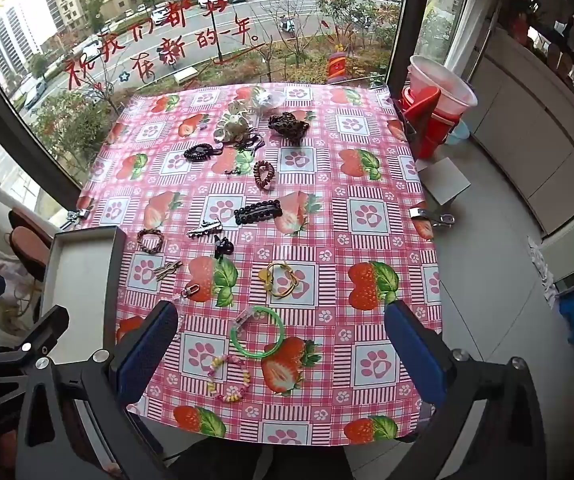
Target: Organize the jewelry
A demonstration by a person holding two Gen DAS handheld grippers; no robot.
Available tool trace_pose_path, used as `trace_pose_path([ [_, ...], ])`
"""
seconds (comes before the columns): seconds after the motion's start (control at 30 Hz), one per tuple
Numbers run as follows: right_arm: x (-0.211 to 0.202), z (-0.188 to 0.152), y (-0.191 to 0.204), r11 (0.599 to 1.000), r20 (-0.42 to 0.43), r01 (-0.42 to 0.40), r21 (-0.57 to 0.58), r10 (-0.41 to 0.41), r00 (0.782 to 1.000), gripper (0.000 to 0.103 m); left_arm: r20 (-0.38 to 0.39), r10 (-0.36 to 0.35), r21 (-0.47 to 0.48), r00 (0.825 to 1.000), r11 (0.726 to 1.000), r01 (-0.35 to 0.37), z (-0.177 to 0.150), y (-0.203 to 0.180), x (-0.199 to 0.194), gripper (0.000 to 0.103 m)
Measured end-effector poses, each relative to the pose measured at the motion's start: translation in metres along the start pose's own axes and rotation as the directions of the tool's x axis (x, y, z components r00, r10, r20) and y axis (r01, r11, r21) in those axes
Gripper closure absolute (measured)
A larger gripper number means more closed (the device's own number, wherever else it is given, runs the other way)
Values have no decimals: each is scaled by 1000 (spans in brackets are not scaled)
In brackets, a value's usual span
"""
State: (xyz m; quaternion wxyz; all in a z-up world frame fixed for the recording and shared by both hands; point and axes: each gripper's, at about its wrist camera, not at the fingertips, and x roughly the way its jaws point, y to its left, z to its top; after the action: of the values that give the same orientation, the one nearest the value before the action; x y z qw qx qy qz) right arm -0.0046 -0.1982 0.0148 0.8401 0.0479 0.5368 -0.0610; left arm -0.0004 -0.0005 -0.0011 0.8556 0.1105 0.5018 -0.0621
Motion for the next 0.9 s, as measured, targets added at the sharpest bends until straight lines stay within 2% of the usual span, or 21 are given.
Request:
trace_pose_path([
  [0.17,-1,1,4,1000,-6,5,-7,-5,1000,0,-28,-18,-9,999,1000,18,5,5,9,0],
  [0.9,7,6,2,1000,-24,13,-1,-13,1000,0,-23,-18,-8,1000,1000,18,6,1,7,0],
])
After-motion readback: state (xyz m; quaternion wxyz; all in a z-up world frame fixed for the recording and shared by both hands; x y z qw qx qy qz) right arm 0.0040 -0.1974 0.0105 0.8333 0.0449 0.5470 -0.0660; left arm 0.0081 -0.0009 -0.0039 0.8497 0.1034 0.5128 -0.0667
